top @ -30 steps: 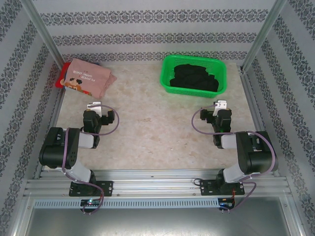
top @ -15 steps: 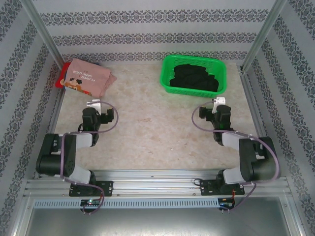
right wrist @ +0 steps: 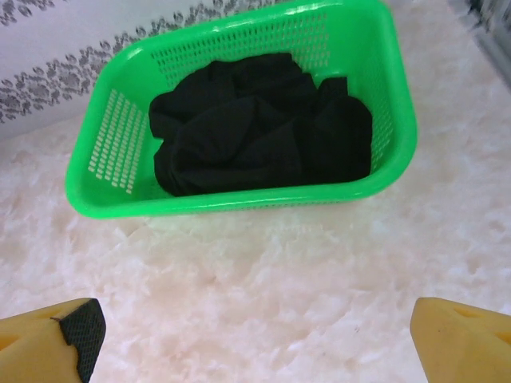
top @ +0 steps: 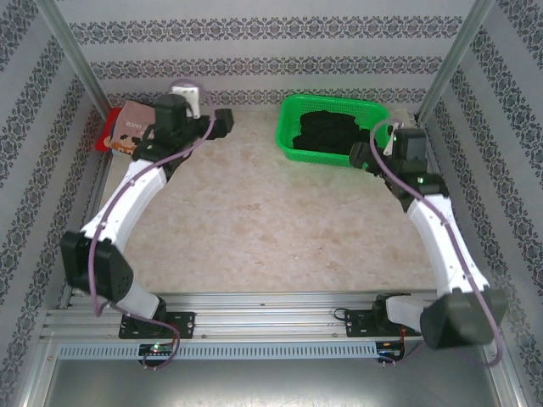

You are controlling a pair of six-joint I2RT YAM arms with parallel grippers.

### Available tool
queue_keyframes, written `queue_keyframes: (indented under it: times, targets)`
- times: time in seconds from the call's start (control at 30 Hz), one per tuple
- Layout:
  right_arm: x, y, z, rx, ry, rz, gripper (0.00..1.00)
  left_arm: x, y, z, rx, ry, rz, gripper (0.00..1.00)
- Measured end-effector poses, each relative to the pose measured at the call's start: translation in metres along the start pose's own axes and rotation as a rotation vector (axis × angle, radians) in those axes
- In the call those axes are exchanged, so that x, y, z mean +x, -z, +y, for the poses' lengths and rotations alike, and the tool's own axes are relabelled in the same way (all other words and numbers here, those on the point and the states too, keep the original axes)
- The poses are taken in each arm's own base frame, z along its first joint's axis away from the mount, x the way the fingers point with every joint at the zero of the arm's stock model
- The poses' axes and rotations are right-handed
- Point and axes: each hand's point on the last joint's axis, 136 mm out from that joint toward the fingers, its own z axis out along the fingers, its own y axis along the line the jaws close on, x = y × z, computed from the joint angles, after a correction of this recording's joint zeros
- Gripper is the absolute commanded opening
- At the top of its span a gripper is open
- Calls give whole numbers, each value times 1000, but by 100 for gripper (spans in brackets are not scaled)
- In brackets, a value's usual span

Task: Fold and stack the t-shirts

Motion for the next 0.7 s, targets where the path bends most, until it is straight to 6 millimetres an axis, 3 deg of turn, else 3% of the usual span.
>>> queue_keyframes:
  times: [0.17, 0.3, 0.53, 0.7]
  targets:
    - [-8, -35, 13, -39, -44, 143, 98, 35, -51, -47, 117, 7, 176, 100]
    - [-2, -60, 12, -46, -102, 221, 98, 49, -83, -87, 209, 1, 243, 100]
    - [4, -68, -17, -7, -219, 256, 98, 54, -135, -155, 386, 44, 264, 93]
    - [6, -70, -44, 17, -280, 257, 98, 83, -168, -182, 450, 100, 309, 89]
